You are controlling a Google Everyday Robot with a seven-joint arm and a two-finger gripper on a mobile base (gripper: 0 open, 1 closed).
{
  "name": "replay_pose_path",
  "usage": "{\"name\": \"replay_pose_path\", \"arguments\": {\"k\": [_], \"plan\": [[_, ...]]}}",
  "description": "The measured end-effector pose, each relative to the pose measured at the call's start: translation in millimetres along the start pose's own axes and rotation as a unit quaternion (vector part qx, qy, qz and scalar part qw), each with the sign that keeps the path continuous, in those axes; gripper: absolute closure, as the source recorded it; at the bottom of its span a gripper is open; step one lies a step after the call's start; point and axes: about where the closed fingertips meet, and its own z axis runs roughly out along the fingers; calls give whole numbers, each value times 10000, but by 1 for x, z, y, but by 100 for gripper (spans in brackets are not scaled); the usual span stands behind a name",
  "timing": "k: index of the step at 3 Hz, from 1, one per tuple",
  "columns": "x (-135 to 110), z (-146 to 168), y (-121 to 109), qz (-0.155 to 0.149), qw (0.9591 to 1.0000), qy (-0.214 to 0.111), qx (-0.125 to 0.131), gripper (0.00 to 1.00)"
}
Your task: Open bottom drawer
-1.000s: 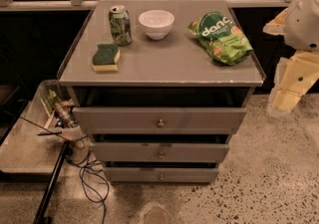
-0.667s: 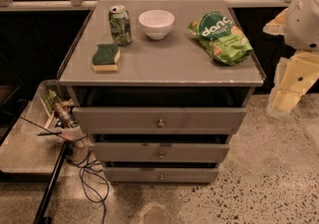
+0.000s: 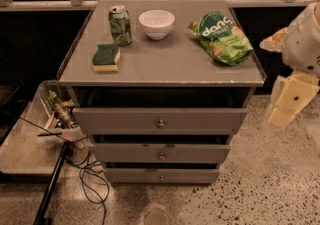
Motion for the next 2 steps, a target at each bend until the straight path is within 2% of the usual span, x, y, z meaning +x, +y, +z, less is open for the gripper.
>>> {"name": "replay_pose_path", "arguments": {"k": [1, 2], "plan": [[9, 44, 19, 47, 9975, -697, -79, 0], [10, 88, 34, 57, 9906, -1366, 1, 0]]}}
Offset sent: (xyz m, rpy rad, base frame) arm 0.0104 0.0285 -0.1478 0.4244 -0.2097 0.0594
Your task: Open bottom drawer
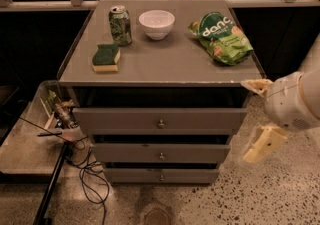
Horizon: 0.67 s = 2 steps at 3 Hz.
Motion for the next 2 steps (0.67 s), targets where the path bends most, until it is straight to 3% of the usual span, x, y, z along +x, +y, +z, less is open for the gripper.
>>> {"name": "replay_pose_path", "arguments": {"k": [1, 2], "plan": [[13, 48, -1, 62, 9996, -238, 157, 0], [13, 48, -1, 62, 9996, -238, 157, 0]]}}
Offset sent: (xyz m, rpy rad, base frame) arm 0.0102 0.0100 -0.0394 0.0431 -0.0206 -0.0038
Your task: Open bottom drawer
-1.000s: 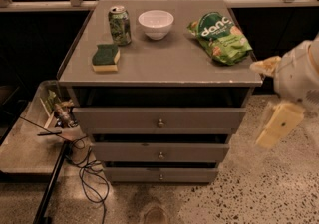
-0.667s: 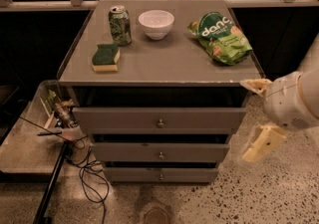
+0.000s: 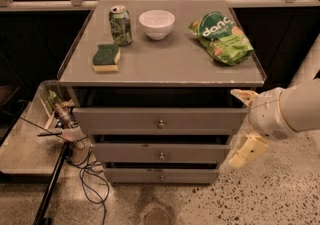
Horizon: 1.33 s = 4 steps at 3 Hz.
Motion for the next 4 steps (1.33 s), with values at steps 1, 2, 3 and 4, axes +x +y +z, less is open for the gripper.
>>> {"name": "replay_pose_path", "arguments": {"k": [1, 2, 3, 4], "plan": [[-1, 7, 4, -4, 10000, 15, -96, 0], [6, 30, 9, 55, 9997, 123, -203, 0], [24, 69, 19, 203, 9984, 354, -385, 0], [42, 104, 32, 321, 9973, 417, -502, 0]]}}
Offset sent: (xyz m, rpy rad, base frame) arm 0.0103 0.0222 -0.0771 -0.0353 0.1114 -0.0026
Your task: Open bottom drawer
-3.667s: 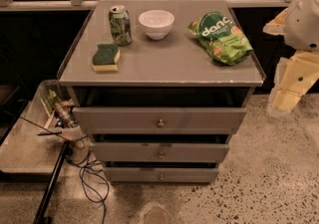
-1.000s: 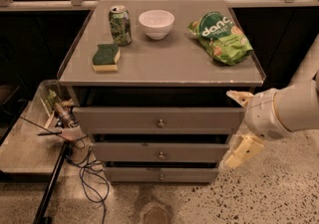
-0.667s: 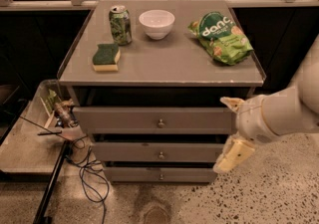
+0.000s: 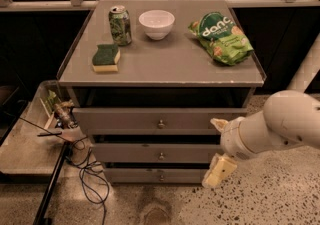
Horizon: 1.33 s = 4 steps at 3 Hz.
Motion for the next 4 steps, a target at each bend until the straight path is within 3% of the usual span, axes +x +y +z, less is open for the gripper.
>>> {"name": "replay_pose_path", "arguments": {"k": [1, 2, 3, 4], "plan": [[15, 37, 10, 23, 9999, -117, -16, 0], [37, 71, 8, 78, 9989, -432, 158, 0], [62, 100, -7, 136, 9960, -828, 301, 0], [87, 131, -24, 268, 9923, -1200, 170, 0]]}}
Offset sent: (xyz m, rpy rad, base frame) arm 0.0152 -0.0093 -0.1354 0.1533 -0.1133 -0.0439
